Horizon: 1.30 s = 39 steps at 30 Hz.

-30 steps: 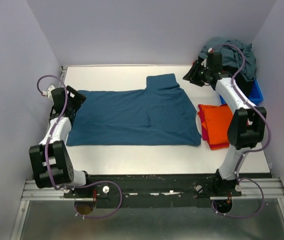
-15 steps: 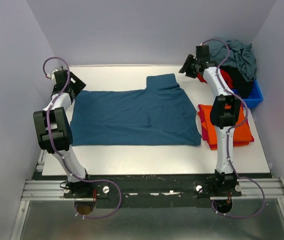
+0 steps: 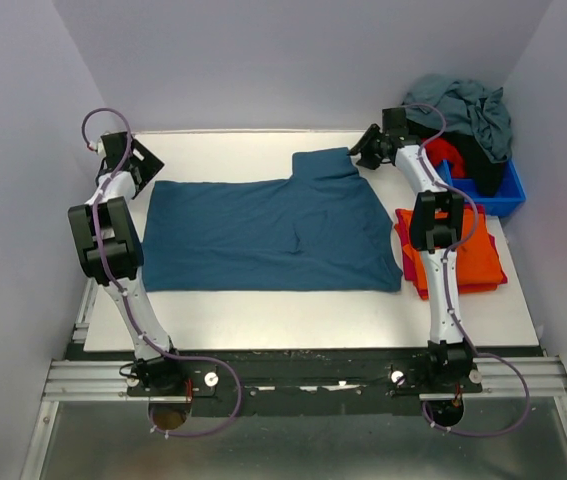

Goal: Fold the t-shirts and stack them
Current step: Grap the side of the flattened tshirt furthest away from the robot with both arms

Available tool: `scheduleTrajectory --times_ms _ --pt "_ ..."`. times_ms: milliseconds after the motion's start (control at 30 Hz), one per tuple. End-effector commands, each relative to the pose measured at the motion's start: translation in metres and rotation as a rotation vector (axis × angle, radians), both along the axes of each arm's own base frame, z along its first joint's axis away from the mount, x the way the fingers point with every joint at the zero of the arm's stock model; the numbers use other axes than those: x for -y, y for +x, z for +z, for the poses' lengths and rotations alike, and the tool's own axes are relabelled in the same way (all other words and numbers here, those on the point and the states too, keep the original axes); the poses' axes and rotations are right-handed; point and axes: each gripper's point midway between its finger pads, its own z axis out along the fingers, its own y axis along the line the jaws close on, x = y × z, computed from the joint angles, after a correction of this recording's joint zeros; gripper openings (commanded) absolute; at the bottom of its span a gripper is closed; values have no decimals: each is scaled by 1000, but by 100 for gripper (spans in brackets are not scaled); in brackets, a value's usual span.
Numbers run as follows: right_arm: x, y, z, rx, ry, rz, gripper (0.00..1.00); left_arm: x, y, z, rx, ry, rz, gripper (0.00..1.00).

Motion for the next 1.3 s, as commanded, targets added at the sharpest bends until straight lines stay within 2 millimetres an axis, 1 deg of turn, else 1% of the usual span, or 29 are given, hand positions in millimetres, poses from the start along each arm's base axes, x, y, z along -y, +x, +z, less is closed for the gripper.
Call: scheduleTrajectory --times_ms 0,100,200,233,300,367,400,500,533,567,667,733,767,967,1033,1133,1200,1267 --pt "-17 2 -8 -10 45 3 53 -5 8 -10 -39 -11 -35 95" --pt "-26 -1 -9 -12 48 21 51 -10 15 -18 -61 -24 -36 95" --pt "-33 -1 -6 -11 83 34 46 -14 18 -25 -84 -29 -36 94" --pt "-34 -2 -8 -15 90 36 45 -14 19 -26 -87 -28 -38 94" --pt "-36 -1 -7 -9 106 43 40 -17 19 -27 -92 -23 -35 94" --pt "-37 1 -6 0 110 45 38 -19 20 -26 -89 -15 -35 94" --pt "-38 2 -6 5 113 46 35 -21 20 -26 -90 -12 -33 94" --pt "-36 6 -2 31 108 45 23 -26 21 -24 -89 -9 -30 94" --pt "-35 7 -1 40 103 42 20 -27 22 -23 -88 -6 -30 94" --pt "-34 10 2 53 96 38 19 -28 23 -23 -88 -2 -31 94" --pt "-29 15 6 75 78 25 21 -31 26 -24 -98 5 -30 93" --pt "-24 18 9 85 68 7 36 -30 27 -27 -102 3 -32 94" --pt "-23 18 9 86 61 -1 39 -31 27 -25 -98 1 -32 94" --pt "-2 24 12 86 35 -86 43 -27 27 -26 -88 -10 -37 94" --pt "7 21 6 56 32 -119 43 -26 28 -25 -84 -14 -40 94" --pt "18 11 -1 14 15 -127 44 -25 27 -25 -81 -23 -45 93" --pt "18 5 -4 -5 -3 -99 44 -23 26 -24 -77 -25 -50 94" --pt "6 -2 -10 -28 18 -44 46 -21 26 -23 -70 -32 -55 94"
